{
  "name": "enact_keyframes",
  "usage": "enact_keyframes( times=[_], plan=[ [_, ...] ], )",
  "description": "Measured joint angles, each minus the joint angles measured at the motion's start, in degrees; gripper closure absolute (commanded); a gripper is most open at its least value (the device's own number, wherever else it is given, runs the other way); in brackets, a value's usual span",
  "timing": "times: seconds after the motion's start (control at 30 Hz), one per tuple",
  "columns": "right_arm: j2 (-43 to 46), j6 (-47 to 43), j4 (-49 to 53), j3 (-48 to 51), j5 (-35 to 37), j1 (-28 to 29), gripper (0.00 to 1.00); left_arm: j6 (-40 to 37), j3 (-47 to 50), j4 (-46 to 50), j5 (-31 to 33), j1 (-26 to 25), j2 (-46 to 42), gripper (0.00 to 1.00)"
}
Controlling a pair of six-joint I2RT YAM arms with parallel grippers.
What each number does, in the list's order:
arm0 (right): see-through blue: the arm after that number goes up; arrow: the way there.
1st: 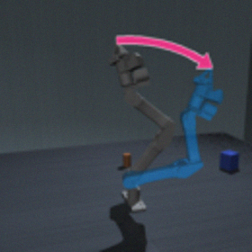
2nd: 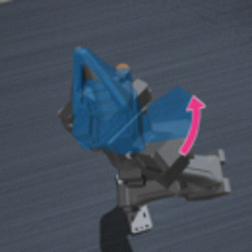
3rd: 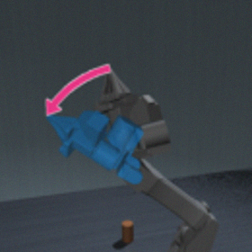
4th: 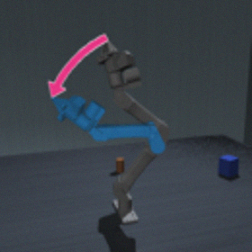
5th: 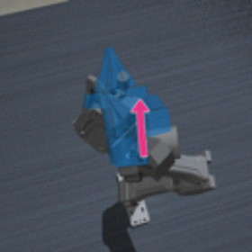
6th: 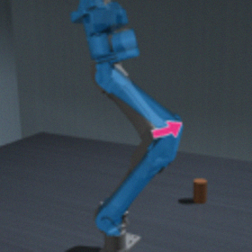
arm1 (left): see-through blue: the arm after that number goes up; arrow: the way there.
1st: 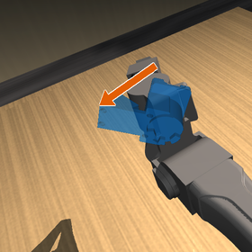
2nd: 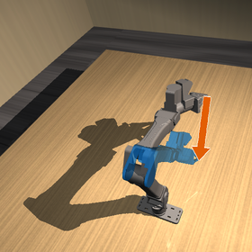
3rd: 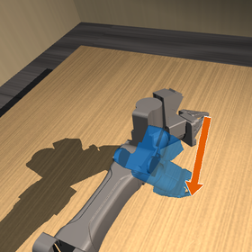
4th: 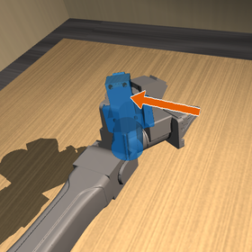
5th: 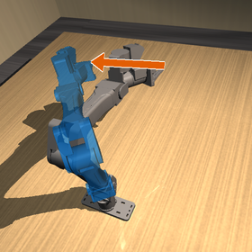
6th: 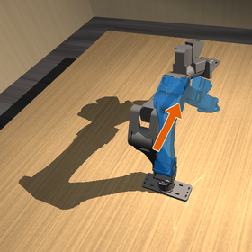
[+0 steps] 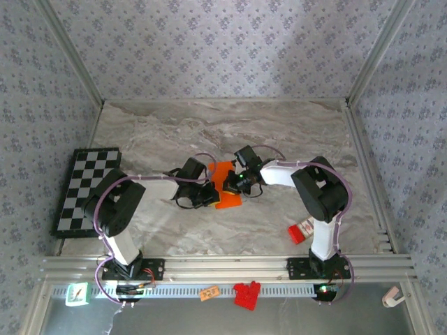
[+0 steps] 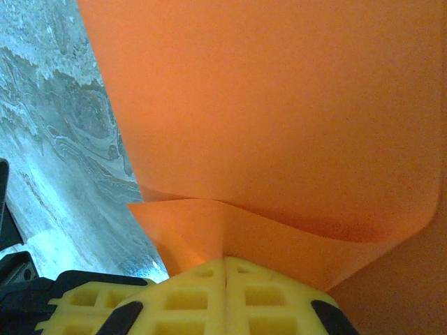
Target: Fold a paper plane with a square sheet of paper (pick it up from the middle)
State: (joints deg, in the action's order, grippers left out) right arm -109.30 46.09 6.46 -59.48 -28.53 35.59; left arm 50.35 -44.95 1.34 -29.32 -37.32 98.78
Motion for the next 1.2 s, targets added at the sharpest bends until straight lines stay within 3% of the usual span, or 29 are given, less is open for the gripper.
enact_keyframes(
  times=[0.5,1.2],
  plan=[
    [-0.2,3.19,-1.51,0.5,-1.11,-0.39,0.96,-5.55,-0.37,12.04,6.43,-2.08,-7.34,0.99],
    [-0.26,7.56,-4.81,1.7,-1.7,-0.63,0.96,-5.57,-3.34,6.36,5.14,-2.12,-0.28,1.0]
  ],
)
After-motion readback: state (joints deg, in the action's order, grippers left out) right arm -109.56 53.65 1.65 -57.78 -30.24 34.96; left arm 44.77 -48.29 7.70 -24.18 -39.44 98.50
